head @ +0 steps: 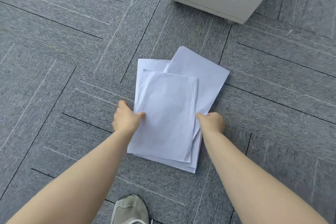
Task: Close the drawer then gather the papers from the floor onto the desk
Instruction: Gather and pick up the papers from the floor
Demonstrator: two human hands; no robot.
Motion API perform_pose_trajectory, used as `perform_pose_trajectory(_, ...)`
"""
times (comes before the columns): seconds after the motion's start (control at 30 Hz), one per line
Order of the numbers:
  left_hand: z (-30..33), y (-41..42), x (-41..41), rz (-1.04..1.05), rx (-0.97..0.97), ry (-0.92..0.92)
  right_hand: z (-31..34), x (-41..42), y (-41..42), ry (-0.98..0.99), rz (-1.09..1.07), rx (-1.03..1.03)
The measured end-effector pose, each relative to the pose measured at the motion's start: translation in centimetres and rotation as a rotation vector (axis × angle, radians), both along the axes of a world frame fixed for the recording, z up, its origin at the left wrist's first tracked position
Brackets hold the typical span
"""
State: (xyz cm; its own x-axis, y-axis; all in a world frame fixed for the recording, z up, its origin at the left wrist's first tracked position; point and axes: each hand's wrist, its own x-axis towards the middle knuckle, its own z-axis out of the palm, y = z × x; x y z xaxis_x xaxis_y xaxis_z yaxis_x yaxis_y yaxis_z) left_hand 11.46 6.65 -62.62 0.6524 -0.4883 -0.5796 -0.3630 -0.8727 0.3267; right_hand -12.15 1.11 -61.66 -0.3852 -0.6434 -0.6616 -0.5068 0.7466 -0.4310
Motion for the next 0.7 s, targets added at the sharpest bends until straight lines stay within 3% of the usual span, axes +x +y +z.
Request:
perform_pose_trajectory(0.23, -0.1, 0.8, -2.4, -0.059, -0.099, 0.021, -0.8, 3.4, 0.9, -0.238, -0.236, 0.036)
perform_pose_trajectory(0.4, 0.4, 0.8, -1.8, -0.040, -0.057, 0.293, 1.0, 2.8, 0.8, -0.284, -0.085, -0.116)
perform_pose_trajectory(0.53, 6.4, 0.3, -3.0, 0.072, -0.144, 0.619, 8.1, 1.3, -0.3, -0.237, 0.141, -0.268)
perform_pose_trajectory(0.7, 21.0, -1.0, -4.0, 0.267, -0.366, 0.771, 25.2, 0.1, -2.4, -0.218, 0.276, -0.425)
